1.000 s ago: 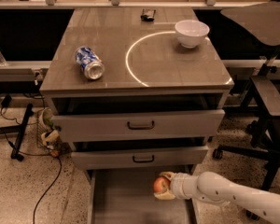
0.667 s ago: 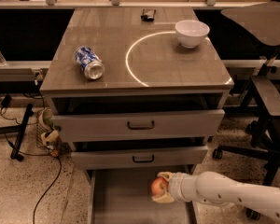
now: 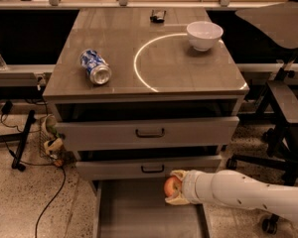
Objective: Pick apple from bottom drawer and place on counter
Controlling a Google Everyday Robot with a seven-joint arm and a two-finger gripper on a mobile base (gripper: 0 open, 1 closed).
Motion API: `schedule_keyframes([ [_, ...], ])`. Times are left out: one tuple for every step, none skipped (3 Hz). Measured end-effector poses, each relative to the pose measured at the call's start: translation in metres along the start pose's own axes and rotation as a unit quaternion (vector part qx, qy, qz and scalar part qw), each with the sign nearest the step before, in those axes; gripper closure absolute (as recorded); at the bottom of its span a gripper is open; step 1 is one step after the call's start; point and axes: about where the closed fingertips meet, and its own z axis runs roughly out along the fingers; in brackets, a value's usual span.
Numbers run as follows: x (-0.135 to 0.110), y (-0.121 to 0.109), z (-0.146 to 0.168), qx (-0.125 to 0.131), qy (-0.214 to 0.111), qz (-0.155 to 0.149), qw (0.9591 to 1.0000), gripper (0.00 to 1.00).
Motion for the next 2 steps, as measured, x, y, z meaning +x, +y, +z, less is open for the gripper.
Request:
schedule_keyframes([
  [0.0,0.0,0.0,0.0,0.0,0.0,1.0,1.0],
  [-0.033,-0.011,-0.029,-0.014,-0.007,0.001,0.9999,1.0],
])
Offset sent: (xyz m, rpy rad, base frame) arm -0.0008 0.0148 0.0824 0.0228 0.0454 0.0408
